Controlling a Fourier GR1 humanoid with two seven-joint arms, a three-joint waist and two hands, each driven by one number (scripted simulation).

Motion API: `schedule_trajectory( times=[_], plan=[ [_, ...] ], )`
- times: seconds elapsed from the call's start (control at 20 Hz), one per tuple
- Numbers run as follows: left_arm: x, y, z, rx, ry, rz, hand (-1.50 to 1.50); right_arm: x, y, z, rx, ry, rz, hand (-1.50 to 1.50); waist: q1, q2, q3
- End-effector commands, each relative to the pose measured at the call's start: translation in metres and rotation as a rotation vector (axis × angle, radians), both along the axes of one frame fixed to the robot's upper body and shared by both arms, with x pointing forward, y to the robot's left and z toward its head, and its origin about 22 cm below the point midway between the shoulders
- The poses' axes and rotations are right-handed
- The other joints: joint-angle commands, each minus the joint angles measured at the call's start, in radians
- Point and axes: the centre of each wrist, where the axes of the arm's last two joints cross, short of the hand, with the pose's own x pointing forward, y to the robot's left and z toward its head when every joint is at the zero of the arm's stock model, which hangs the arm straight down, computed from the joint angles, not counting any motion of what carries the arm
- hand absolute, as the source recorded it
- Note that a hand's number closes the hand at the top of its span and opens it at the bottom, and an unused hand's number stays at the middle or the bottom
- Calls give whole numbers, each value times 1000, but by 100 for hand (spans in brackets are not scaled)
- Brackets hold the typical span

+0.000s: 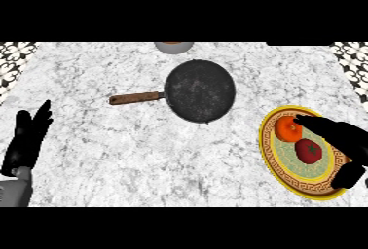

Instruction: Pick the tomato from the plate and place it in the pan

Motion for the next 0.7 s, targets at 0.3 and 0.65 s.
schedule_trajectory(
  times=[0.3,0.65],
  plan=[
    [7,-18,-1,8,3,-1,0,9,-5,-24,-22,34,-28,-150,0,0,0],
    [-2,-1,6,-11,11,-6,0,22,9,-46,-63,25,1,150,4,1,0]
  ],
)
